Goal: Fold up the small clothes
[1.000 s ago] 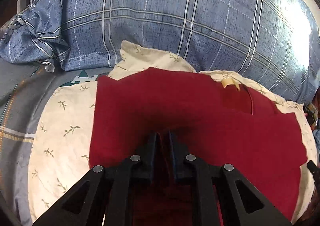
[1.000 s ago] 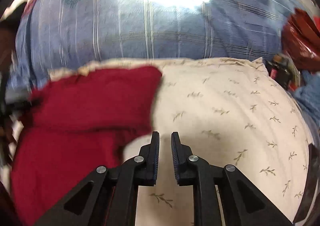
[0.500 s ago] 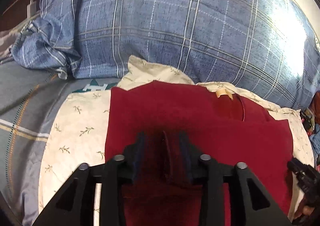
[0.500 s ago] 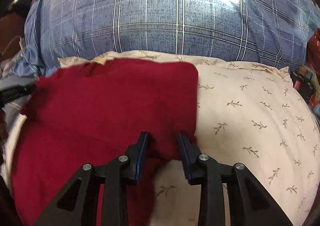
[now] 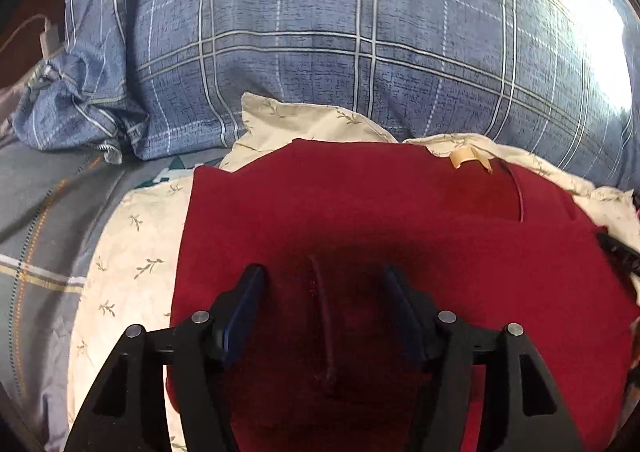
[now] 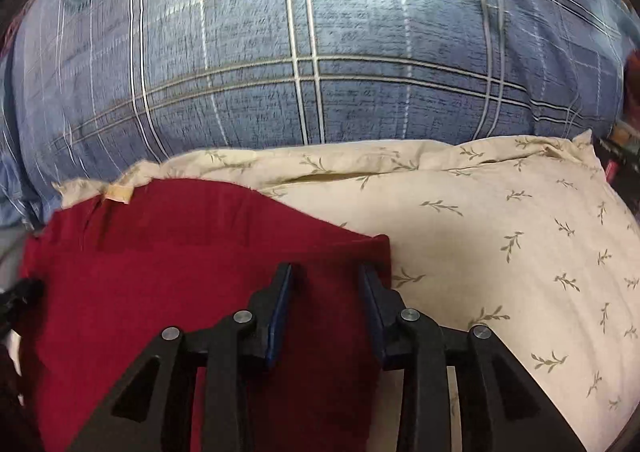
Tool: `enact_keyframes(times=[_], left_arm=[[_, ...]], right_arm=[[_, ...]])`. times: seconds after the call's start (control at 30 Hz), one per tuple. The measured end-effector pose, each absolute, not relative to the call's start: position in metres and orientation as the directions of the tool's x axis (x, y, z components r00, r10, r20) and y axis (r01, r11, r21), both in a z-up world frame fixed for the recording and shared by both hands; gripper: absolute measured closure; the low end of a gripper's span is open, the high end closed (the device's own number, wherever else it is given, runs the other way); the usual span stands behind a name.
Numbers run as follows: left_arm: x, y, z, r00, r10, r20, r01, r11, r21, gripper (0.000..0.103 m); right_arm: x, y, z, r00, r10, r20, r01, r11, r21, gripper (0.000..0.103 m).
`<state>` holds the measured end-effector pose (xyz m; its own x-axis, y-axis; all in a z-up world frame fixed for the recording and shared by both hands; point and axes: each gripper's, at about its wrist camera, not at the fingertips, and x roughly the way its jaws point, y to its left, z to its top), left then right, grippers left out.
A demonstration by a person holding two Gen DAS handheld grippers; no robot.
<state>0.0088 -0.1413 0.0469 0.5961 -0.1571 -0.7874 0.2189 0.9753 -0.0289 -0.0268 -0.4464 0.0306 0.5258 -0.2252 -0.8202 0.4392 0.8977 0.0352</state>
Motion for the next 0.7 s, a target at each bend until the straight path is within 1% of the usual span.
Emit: enact_keyframes(times=[0.03,0.07,0.17,0.2,0.23,0.3,0.33,0.37,0.43,0.47,0.5,0.6,0.7], left_arm=[[0.007,-0.143,0.046,0.602,-0.15,-0.784,0.222,0.975,-0.016,0.041],[0.006,-0.143,0.046,0.605,-0.149,-0.782,0.224,0.974,-0.012,0.041],[0.003,-0.141,0.046,0.611,-0.156,-0.776,0.222,0.975,-0.021,0.041],[0.002,-0.14,0.046,0.613,-0.156,-0.774,0.22,0.975,-0.022,0.041],[0.001,-0.14,0.046,0.617,-0.153,-0.772,0.219,0.976,-0.019,0.041],[-0.001,-0.142,0.045,0.625,-0.138,-0.768,0.218,0.976,0.003,0.041],[-0.003,-0.144,0.045,0.626,-0.129,-0.769,0.218,0.976,0.015,0.041],[-0.006,-0.144,0.047,0.624,-0.12,-0.772,0.216,0.976,0.023,0.041],[-0.015,-0.142,0.052,0.61,-0.118,-0.783,0.217,0.976,0.022,0.041],[-0.021,-0.141,0.056,0.604,-0.125,-0.787,0.221,0.975,0.015,0.041],[-0.027,-0.139,0.06,0.602,-0.131,-0.787,0.224,0.975,0.009,0.041],[-0.05,-0.131,0.072,0.62,-0.128,-0.774,0.217,0.976,0.013,0.041],[-0.073,-0.123,0.076,0.634,-0.108,-0.766,0.214,0.976,0.04,0.04]], right_arm=[[-0.031,-0.444,0.035,0.527,-0.224,-0.82,0.435,0.9,0.034,0.07],[-0.039,-0.439,0.043,0.54,-0.22,-0.813,0.425,0.905,0.036,0.066],[-0.069,-0.423,0.065,0.585,-0.201,-0.786,0.385,0.922,0.051,0.064],[-0.084,-0.412,0.07,0.611,-0.191,-0.768,0.359,0.932,0.053,0.059],[-0.09,-0.407,0.069,0.608,-0.195,-0.769,0.345,0.938,0.035,0.056],[-0.092,-0.393,0.045,0.52,-0.229,-0.823,0.314,0.947,-0.065,0.056],[-0.092,-0.393,0.037,0.505,-0.244,-0.828,0.312,0.946,-0.089,0.054],[-0.098,-0.396,0.036,0.522,-0.245,-0.817,0.326,0.942,-0.073,0.05],[-0.106,-0.404,0.042,0.518,-0.198,-0.832,0.373,0.928,0.011,0.049],[-0.111,-0.407,0.048,0.533,-0.178,-0.827,0.387,0.921,0.051,0.047],[-0.118,-0.407,0.054,0.554,-0.172,-0.814,0.396,0.915,0.076,0.047],[-0.132,-0.4,0.066,0.585,-0.193,-0.788,0.394,0.917,0.067,0.046],[-0.141,-0.39,0.067,0.596,-0.175,-0.784,0.384,0.919,0.087,0.045]])
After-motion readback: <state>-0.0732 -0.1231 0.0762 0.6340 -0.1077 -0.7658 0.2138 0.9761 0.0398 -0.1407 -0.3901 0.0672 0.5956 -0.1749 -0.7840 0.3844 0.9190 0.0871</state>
